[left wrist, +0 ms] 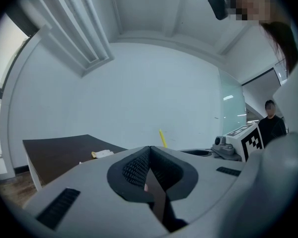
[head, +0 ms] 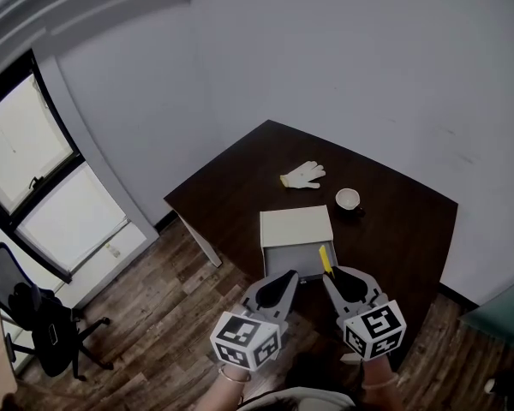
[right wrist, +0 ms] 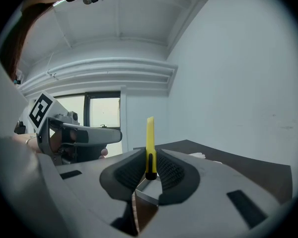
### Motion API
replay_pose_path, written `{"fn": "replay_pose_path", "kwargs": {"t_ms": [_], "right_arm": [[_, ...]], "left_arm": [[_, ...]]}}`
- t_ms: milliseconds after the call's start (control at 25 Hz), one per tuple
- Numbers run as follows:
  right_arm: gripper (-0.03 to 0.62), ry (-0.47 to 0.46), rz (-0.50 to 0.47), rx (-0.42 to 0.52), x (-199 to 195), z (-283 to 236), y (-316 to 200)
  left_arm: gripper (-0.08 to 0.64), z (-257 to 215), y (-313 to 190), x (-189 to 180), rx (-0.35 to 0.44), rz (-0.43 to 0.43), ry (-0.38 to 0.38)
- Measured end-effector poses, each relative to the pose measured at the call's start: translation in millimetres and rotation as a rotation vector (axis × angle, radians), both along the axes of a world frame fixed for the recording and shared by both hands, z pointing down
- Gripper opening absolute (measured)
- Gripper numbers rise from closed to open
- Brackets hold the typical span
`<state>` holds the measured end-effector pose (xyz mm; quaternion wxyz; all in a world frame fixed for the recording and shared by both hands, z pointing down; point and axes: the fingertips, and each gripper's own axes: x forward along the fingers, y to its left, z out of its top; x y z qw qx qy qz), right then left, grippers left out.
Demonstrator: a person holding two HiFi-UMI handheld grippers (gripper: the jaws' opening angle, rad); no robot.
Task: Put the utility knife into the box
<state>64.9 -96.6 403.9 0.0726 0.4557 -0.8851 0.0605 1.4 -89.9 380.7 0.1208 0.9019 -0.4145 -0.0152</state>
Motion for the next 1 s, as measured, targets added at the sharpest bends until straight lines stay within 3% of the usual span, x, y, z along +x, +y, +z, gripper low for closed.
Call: {"fn": "replay_pose_path", "kwargs": {"t_ms": [520,1000], "right_arm": [[0.071,0.079,-0.104,-0.016,10.2,16.4,-64.9],[0.071,0.174,-0.145,-0.026,-1.6,39.3,-105.3]], "left_arm": [[0.017,7.3,-62.3,10.5,-0.016,-0.083,-0.001],[0.017,17.3,-97.6,-0.9,-0.024,-0.077,-0.012]]}}
